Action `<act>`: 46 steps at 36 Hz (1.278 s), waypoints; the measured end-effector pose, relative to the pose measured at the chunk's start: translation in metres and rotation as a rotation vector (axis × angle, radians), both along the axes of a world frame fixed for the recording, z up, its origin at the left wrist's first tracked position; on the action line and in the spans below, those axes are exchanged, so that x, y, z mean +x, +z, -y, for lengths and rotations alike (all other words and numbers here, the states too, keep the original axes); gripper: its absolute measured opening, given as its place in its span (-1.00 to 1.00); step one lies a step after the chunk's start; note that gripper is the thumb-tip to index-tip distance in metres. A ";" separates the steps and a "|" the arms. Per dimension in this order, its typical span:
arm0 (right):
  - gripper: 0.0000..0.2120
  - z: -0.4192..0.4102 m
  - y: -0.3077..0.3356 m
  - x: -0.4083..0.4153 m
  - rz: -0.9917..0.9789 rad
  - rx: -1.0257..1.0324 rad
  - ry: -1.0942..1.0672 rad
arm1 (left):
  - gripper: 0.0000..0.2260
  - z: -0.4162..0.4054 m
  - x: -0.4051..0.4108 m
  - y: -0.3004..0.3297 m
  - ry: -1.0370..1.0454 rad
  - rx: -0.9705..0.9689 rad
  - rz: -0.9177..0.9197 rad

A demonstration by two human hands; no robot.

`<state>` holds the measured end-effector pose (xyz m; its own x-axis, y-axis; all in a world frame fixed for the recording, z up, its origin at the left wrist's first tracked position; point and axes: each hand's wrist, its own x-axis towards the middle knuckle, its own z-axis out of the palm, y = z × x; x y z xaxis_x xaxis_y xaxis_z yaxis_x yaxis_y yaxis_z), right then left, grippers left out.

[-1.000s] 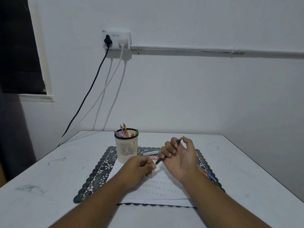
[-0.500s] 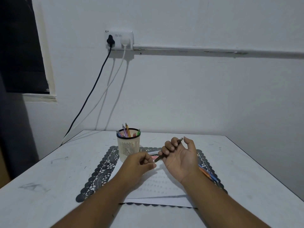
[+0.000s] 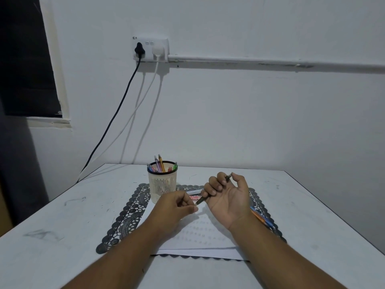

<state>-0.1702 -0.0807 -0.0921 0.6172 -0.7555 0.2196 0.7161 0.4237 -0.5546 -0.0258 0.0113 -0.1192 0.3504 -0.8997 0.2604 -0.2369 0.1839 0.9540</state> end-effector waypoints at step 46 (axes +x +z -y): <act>-0.63 -0.002 0.001 -0.002 -0.006 -0.031 0.047 | -0.81 0.006 0.002 -0.005 -0.082 0.009 -0.132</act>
